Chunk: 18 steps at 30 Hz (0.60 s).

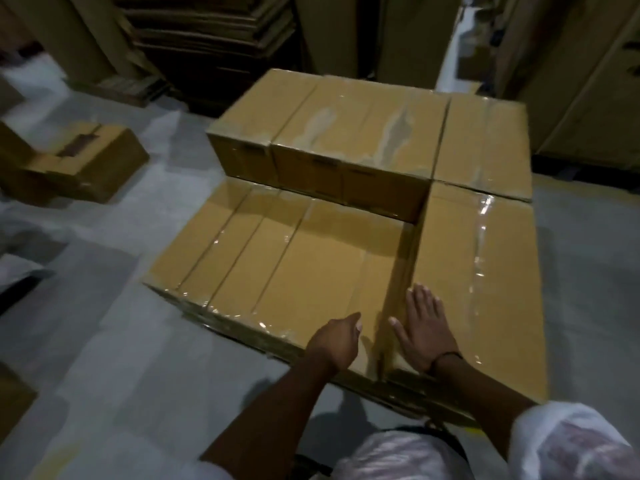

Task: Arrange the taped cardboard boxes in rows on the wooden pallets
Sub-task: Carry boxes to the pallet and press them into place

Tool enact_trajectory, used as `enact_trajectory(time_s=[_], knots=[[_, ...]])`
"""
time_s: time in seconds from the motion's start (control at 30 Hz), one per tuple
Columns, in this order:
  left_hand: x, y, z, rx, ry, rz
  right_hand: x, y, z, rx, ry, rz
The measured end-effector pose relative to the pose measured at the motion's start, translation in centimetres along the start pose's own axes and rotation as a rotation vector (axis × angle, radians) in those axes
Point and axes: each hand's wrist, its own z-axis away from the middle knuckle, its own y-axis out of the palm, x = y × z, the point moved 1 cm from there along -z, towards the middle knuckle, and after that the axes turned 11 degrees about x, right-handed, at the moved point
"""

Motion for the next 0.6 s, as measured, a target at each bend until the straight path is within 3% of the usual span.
enact_trajectory(time_s=[0.13, 0.37, 0.6], knots=[[6.9, -4.1, 4.9, -0.084, -0.132, -0.186, 8.6, -0.5, -1.7, -0.022, -0.032, -0.058], [19.3, -12.7, 13.7, -0.404, -0.389, -0.043, 30.7, -1.5, -5.0, 0.083, -0.447, -0.051], [33.7, -17.1, 22.1, -0.478, -0.684, 0.117, 50.9, 0.9, -9.5, 0.174, -0.753, -0.001]])
